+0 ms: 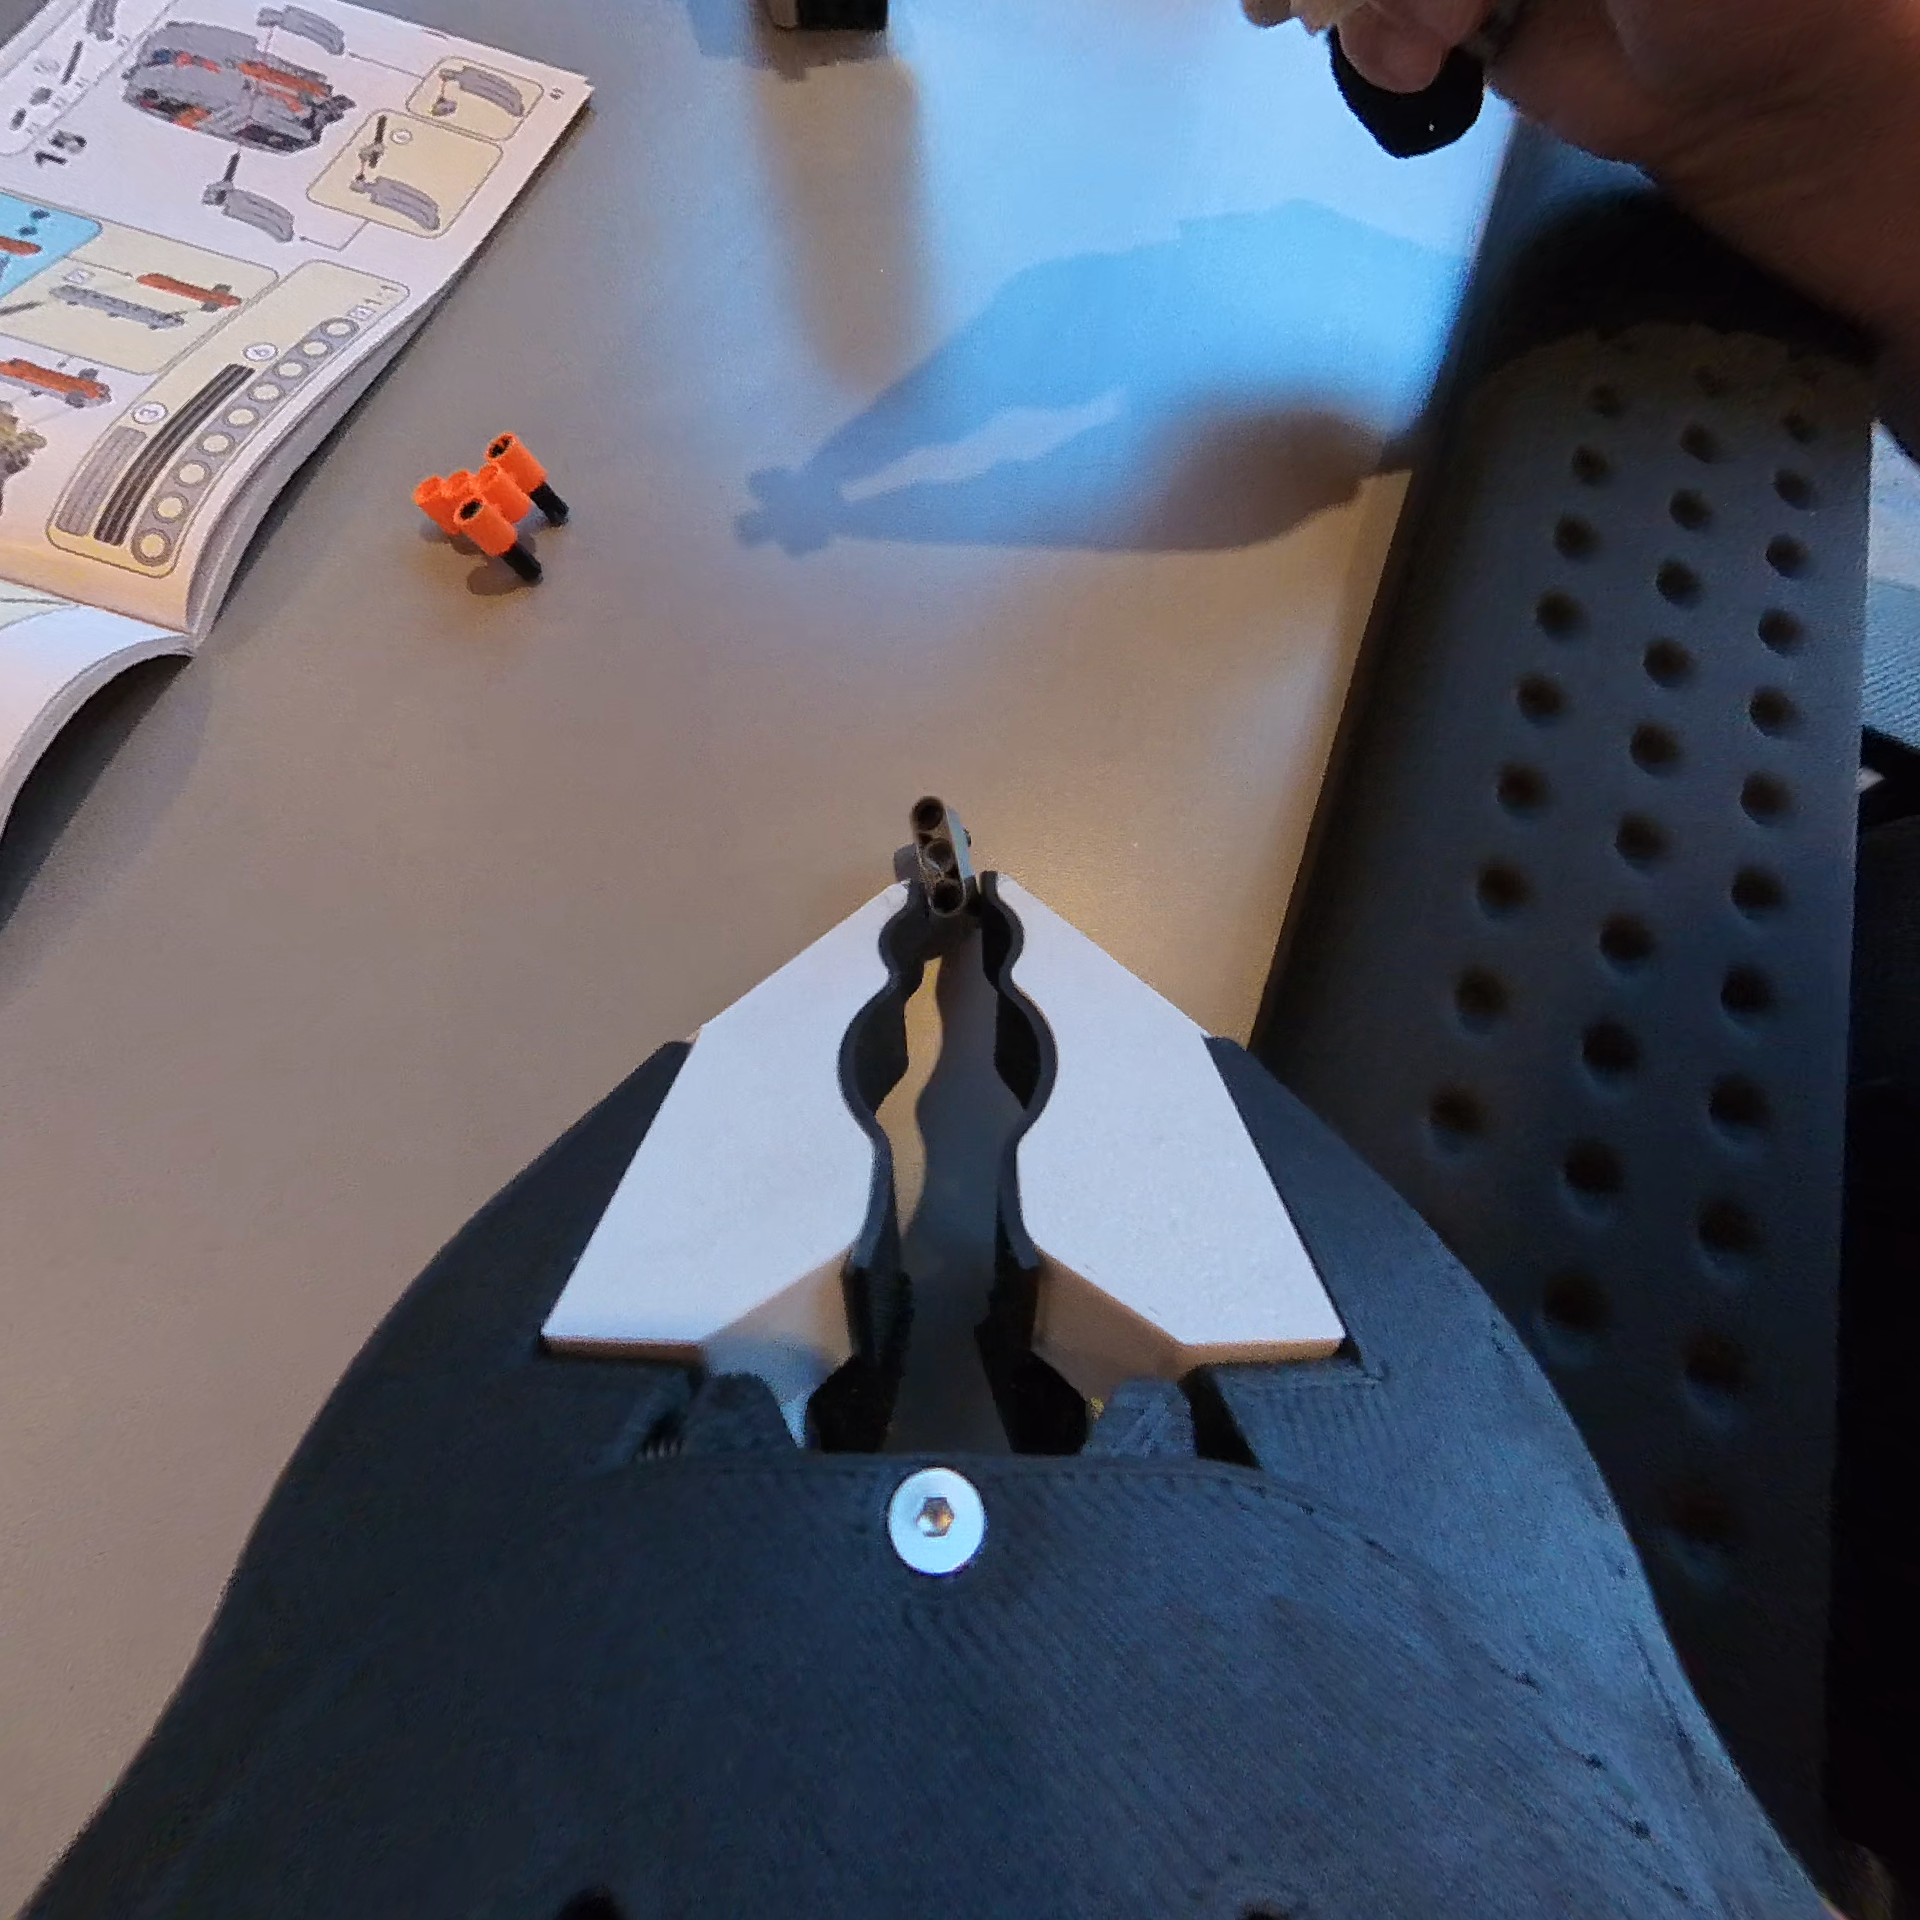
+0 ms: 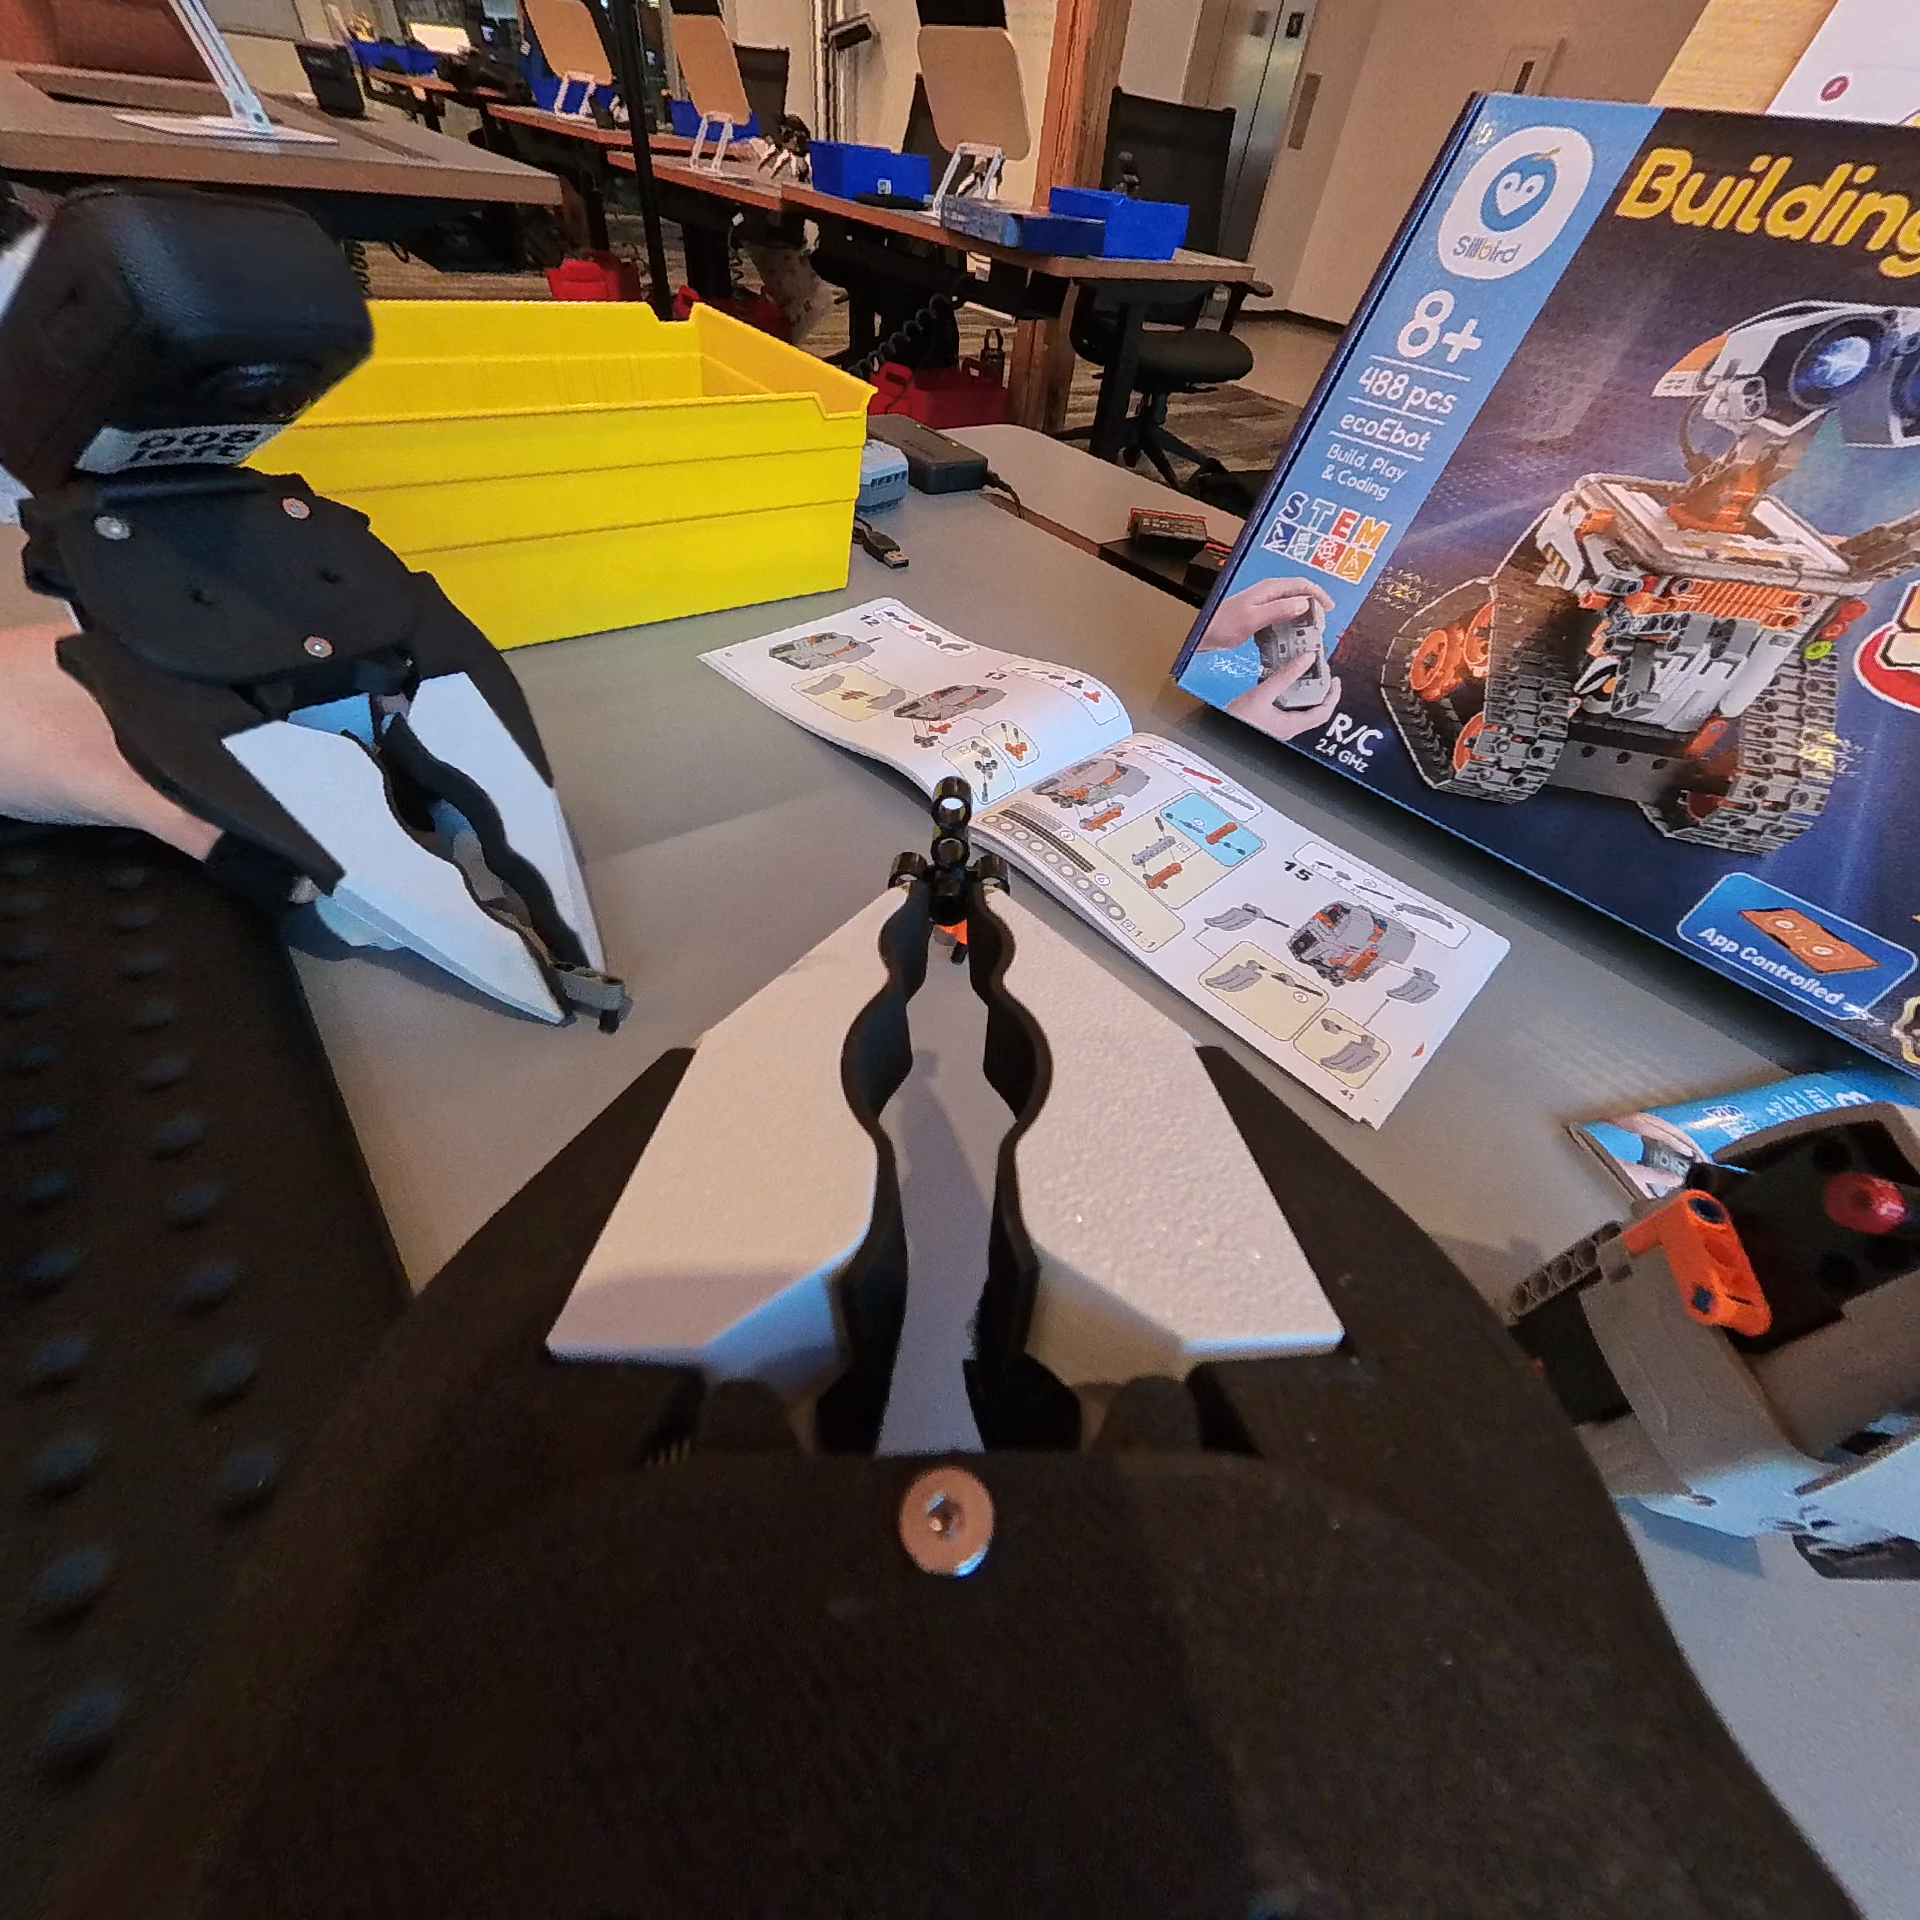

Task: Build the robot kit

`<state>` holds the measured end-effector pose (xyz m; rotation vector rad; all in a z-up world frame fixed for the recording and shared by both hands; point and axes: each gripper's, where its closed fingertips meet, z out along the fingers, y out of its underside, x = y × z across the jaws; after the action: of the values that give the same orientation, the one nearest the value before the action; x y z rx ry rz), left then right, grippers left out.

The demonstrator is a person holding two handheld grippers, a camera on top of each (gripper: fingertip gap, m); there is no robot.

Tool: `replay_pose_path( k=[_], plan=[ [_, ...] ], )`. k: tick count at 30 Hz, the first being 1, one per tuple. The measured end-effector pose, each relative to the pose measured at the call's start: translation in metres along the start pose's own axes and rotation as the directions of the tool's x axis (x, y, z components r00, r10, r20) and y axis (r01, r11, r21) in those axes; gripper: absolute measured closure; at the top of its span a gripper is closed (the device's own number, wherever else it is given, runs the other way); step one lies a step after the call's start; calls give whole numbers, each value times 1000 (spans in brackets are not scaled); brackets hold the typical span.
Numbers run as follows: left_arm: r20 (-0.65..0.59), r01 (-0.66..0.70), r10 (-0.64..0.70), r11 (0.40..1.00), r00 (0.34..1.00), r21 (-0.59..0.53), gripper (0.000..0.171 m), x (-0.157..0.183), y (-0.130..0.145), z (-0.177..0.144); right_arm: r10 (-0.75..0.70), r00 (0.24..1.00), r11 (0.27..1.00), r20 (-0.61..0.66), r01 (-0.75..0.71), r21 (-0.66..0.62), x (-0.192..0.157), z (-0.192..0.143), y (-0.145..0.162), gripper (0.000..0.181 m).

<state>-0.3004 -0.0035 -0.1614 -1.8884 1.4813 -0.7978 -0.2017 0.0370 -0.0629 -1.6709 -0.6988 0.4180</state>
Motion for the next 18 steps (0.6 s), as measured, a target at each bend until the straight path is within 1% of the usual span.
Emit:
replay_pose_path(
  k=[2,3,6,8,13,18],
  plan=[
    [36,-54,54,999,998,-3,166,0,0,0,-2,1000,1000,8,2,-1,-2,0,0,177],
    [76,-89,89,996,993,-6,166,-3,0,0,-4,1000,1000,14,4,-1,-3,1,0,177],
    [189,-213,215,977,958,-29,166,-9,0,-1,-7,999,1000,36,8,-10,-7,3,2,177],
    [234,-260,262,965,936,-41,166,-11,-2,0,18,998,1000,64,-17,-19,-11,4,4,177],
    [253,-267,270,963,929,-46,167,-12,-2,-1,30,997,999,72,-28,-31,-12,5,6,177],
    [240,-228,229,973,944,-31,166,-13,-2,-1,9,998,999,68,-6,-46,-13,6,9,177]
  ],
)
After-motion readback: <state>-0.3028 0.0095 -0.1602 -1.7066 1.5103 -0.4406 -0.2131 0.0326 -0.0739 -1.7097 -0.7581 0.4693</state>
